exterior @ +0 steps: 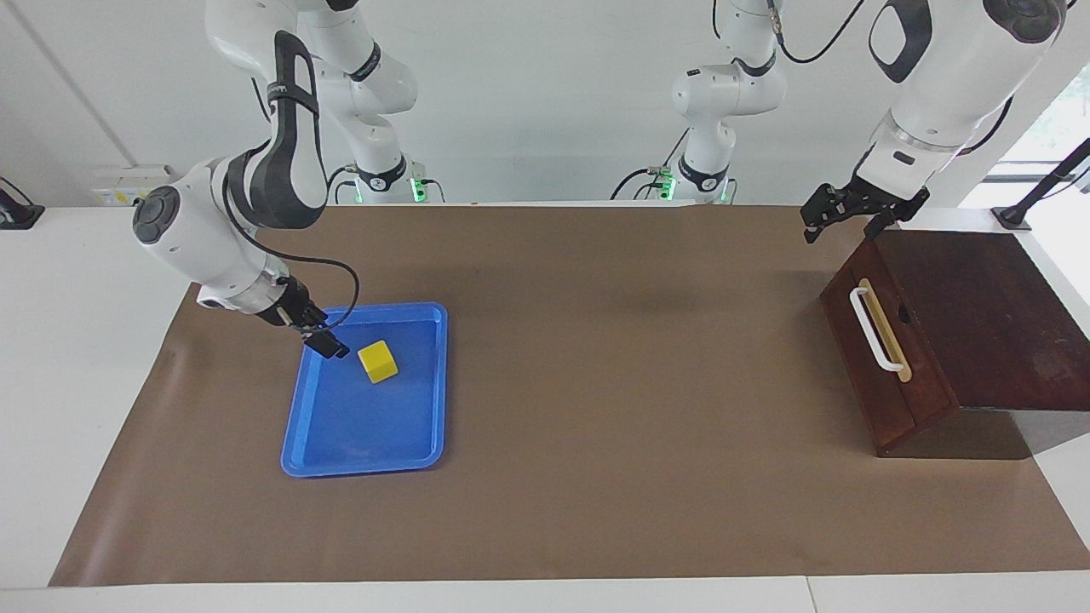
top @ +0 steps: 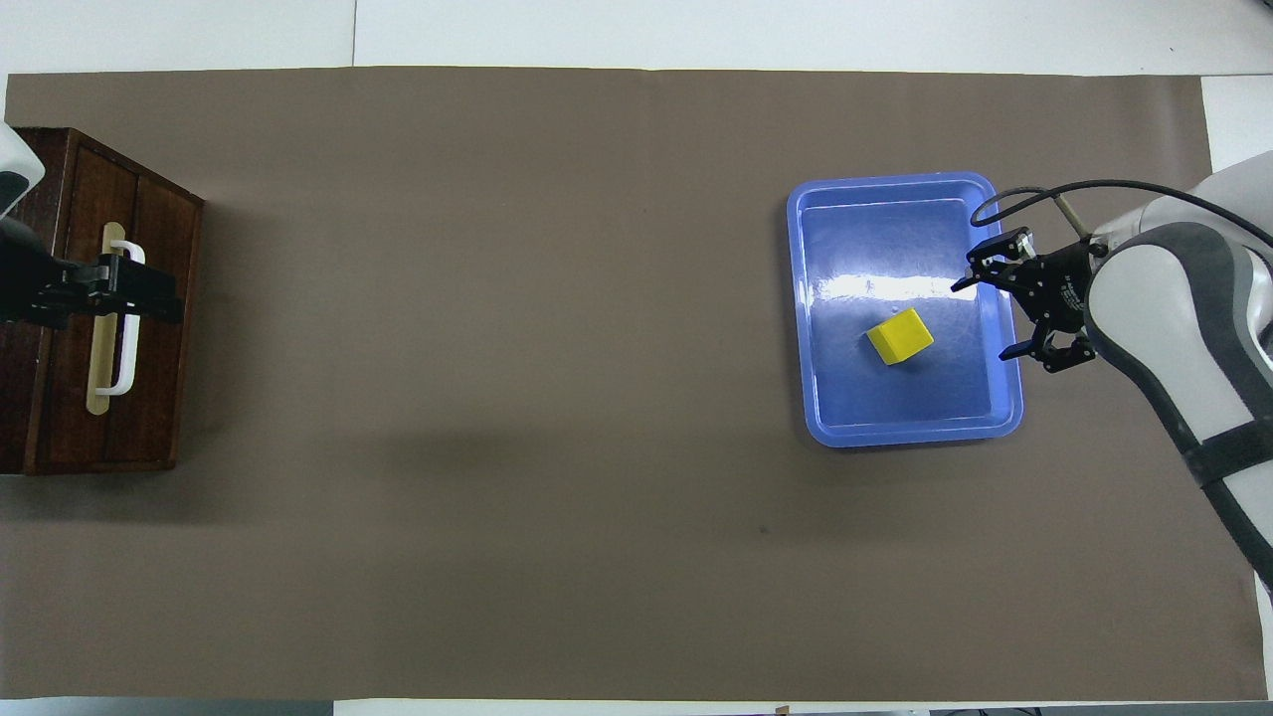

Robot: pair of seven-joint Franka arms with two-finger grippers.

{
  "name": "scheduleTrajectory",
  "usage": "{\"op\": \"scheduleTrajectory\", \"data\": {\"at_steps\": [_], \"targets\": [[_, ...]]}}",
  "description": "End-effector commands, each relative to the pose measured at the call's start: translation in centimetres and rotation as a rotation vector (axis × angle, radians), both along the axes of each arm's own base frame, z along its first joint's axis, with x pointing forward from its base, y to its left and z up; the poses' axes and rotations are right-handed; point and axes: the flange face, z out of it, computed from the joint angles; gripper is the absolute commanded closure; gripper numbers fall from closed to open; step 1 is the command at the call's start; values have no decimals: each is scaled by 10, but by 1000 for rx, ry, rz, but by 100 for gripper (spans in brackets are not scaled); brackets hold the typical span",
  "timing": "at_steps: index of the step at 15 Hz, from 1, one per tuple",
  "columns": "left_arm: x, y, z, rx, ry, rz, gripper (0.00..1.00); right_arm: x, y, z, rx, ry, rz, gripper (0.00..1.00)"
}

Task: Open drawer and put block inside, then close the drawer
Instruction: 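Reach the right gripper down over the yellow cube in the tray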

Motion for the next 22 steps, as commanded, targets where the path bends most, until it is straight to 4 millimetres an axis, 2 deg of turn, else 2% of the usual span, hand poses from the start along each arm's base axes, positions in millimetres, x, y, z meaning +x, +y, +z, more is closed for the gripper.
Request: {"op": "scheduleTrajectory", "data": {"at_steps": [1, 4, 5, 7, 8, 9, 10, 11, 12, 14, 17, 19, 20, 22], "targets": [[3, -13, -25, 148, -83, -58, 0, 4, -5, -21, 53, -1, -39, 3], [13, -6, -64, 250, -106, -99, 0, 11, 0, -40, 104, 11, -82, 3], [20, -3, -87, 309, -98, -120, 0, 12, 1, -46, 118, 20, -94, 3], [31, -1, -118, 339, -112, -75, 0, 16, 4, -53, 129, 32, -105, 3], [33, 3, -131, 337, -119, -68, 0, 17, 6, -61, 132, 44, -105, 3], [32, 13, -152, 353, -116, -66, 0, 16, 9, -67, 132, 56, -100, 3], [32, 18, -172, 387, -132, -104, 0, 15, 9, -69, 134, 66, -97, 3], [32, 21, -183, 397, -155, -127, 0, 15, 9, -69, 132, 67, -93, 3], [34, 32, -186, 396, -164, -117, 0, 14, 10, -71, 131, 69, -88, 3], [37, 36, -192, 391, -170, -117, 0, 15, 9, -72, 129, 69, -88, 3], [39, 36, -206, 382, -162, -123, 0, 17, 10, -83, 124, 75, -83, 3], [41, 34, -216, 376, -156, -120, 0, 22, 14, -82, 120, 69, -75, 3], [42, 31, -219, 371, -163, -119, 0, 22, 22, -85, 121, 73, -62, 3], [44, 22, -221, 364, -171, -119, 0, 23, 25, -85, 118, 71, -62, 3]]}}
